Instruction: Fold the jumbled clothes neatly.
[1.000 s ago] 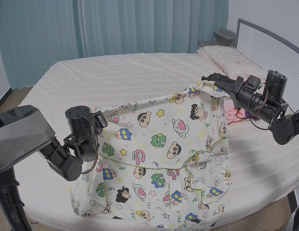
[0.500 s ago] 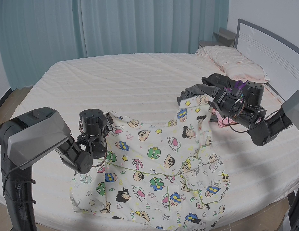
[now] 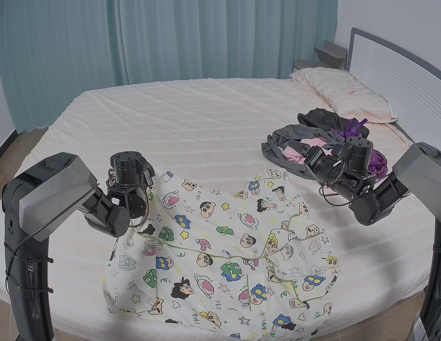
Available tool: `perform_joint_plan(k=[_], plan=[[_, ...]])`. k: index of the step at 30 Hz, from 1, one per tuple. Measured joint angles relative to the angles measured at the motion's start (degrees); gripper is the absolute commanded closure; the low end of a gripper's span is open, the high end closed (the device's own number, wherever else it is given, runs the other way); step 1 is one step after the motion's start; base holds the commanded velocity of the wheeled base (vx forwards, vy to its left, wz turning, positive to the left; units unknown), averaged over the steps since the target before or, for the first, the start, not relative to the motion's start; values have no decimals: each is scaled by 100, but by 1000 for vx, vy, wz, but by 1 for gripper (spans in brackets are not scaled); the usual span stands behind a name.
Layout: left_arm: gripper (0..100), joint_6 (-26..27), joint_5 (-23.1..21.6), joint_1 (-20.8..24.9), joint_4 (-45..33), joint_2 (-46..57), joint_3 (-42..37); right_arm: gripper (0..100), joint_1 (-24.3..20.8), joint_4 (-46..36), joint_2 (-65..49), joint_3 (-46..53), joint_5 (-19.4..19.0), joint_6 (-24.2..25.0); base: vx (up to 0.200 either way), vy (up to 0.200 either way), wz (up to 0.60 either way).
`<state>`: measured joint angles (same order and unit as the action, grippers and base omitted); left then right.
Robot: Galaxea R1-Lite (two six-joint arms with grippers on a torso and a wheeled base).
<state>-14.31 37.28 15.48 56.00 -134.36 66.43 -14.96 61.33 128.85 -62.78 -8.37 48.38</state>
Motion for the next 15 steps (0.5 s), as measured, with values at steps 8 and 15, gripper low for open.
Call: perform_joint_plan(k=[8, 15], plan=[[0, 49, -85, -166, -201, 63, 254, 0, 201, -40, -262, 733, -167, -121, 0, 0, 0], [0, 39, -323, -336, -233, 349, -4, 0, 579, 48, -617, 1948, -635, -501, 0, 0, 0]])
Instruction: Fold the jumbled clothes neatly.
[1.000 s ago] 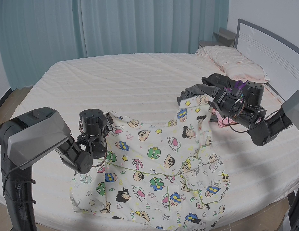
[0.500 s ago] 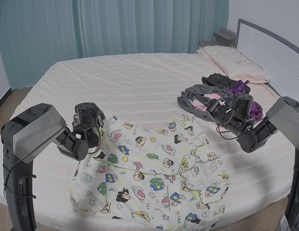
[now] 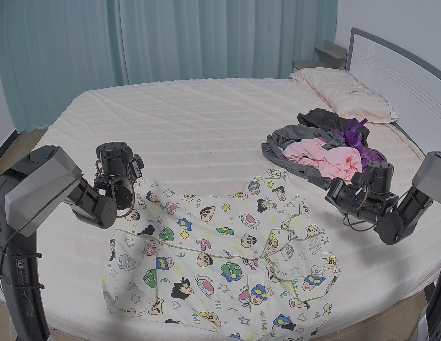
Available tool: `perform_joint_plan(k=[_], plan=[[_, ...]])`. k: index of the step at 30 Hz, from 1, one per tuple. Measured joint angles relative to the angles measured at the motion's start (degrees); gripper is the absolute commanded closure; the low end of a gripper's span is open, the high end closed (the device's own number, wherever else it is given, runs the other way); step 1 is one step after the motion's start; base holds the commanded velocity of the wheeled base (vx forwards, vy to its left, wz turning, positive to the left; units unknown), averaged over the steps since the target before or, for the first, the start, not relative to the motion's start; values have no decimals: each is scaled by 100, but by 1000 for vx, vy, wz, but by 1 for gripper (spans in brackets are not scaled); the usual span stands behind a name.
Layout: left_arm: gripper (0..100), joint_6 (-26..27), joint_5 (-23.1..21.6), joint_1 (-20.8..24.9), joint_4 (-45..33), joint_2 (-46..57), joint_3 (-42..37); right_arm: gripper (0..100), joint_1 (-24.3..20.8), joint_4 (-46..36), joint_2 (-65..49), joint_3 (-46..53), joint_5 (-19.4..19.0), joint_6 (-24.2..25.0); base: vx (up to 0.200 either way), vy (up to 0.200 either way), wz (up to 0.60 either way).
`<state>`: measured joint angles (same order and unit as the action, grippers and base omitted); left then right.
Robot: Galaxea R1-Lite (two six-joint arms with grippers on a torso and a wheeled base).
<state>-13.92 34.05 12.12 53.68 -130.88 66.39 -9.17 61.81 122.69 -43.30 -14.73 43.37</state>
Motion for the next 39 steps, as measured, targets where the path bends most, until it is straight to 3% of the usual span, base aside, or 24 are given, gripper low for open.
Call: perform_joint_plan(k=[6, 14, 21, 28, 29, 39], plan=[[0, -127, -307, -55, 2, 389, -650, 0, 280, 218, -168, 944, -412, -341, 0, 0, 0], [0, -964, -670, 34, 22, 1158, -1990, 0, 589, 358, -196, 1762, -891, -772, 0, 0, 0], [0, -1903, -857, 367, 277, 1638, -2987, 0, 727, 401, 132, 2072, -1073, -1392, 0, 0, 0], [0, -1987, -884, 577, 416, 1822, -3356, 0, 689, 432, 493, 2076, -1106, -1482, 0, 0, 0], [0, -1988, -884, 596, 421, 1833, -3371, 100, 685, 440, 532, 2057, -1108, -1475, 0, 0, 0], [0, -1980, -859, 684, 424, 1899, -3452, 100, 717, 859, 774, 1985, -1181, -1073, 0, 0, 0]])
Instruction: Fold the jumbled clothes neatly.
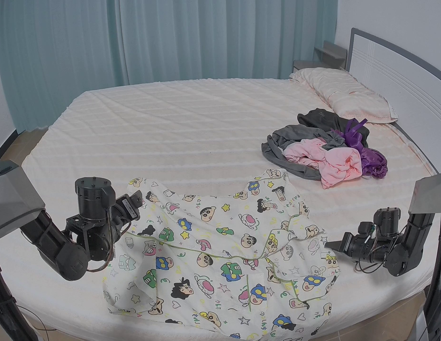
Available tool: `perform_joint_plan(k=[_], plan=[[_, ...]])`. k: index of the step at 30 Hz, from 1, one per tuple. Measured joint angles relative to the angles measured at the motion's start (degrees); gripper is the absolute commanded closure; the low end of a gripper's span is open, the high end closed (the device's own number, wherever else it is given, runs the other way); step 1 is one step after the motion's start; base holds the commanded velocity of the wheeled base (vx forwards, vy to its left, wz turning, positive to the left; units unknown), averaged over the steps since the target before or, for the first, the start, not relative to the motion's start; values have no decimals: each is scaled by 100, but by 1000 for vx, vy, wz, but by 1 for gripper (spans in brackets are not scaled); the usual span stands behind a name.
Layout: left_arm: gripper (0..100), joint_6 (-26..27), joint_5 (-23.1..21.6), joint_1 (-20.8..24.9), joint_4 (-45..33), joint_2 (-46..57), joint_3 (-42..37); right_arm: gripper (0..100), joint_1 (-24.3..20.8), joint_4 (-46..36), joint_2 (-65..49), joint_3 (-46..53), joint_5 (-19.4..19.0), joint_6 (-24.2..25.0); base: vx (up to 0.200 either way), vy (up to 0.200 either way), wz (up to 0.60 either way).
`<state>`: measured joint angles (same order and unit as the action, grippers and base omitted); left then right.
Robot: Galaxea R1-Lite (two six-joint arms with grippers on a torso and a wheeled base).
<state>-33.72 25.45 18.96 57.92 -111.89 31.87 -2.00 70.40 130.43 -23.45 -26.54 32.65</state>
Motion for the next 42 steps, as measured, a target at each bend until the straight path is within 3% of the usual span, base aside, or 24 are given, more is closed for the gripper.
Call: perform_joint_plan(k=[8, 23, 35, 36, 42], plan=[[0, 15, 24, 4, 0, 146, -213, 100, 255, 227, 11, -22, 54, 15, 0, 0, 0], [0, 0, 7, 9, 7, 572, -1086, 100, 1302, 572, 55, -534, 76, 15, 0, 0, 0], [0, -279, -22, 168, 7, 629, -1385, 100, 1457, 534, 406, -1172, 79, -5, 0, 0, 0], [0, -328, -24, 212, 7, 629, -1401, 0, 1457, 534, 424, -1157, 78, -11, 0, 0, 0], [0, -514, -35, 507, 0, 618, -1448, 0, 1434, 569, 450, -970, 55, -18, 0, 0, 0]])
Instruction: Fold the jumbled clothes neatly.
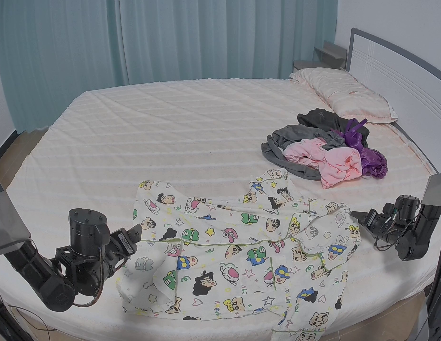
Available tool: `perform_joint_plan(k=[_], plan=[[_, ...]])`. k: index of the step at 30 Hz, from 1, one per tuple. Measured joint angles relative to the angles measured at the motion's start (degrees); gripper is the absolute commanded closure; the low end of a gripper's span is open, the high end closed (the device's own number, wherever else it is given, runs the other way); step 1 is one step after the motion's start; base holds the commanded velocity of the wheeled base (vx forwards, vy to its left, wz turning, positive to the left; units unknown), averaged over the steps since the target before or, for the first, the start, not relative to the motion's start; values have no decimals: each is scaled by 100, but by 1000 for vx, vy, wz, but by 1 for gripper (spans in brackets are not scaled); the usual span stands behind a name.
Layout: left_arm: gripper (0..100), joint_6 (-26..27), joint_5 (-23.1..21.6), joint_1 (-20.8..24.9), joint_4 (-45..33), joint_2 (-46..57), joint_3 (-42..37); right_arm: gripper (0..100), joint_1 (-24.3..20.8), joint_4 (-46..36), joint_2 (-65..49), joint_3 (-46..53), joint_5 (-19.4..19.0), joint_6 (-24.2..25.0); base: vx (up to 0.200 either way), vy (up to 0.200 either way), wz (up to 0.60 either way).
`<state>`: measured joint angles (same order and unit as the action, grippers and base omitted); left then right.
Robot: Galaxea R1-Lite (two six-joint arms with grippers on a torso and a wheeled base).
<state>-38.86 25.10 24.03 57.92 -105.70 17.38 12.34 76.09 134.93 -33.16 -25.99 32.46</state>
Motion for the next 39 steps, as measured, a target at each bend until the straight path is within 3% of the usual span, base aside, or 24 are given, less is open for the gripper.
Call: perform_joint_plan(k=[13, 21, 27, 34, 39], plan=[[0, -312, 5, 372, -2, 72, -474, 0, -13, 44, -662, 703, 67, 295, 0, 0, 0], [0, -934, 13, 953, -2, 323, -934, 0, -173, 322, -1359, 1663, 610, 823, 0, 0, 0], [0, -1713, 22, 1304, 0, 408, -1072, 0, -495, 1029, -1569, 2369, 757, 1390, -200, 0, 0], [0, -2143, 18, 1417, -4, 430, -1212, 0, -780, 1225, -1545, 2675, 790, 1499, -86, 0, 0], [0, -2171, -55, 1403, -4, 408, -1093, 0, -892, 1229, -1538, 2708, 792, 1521, 0, 0, 0]])
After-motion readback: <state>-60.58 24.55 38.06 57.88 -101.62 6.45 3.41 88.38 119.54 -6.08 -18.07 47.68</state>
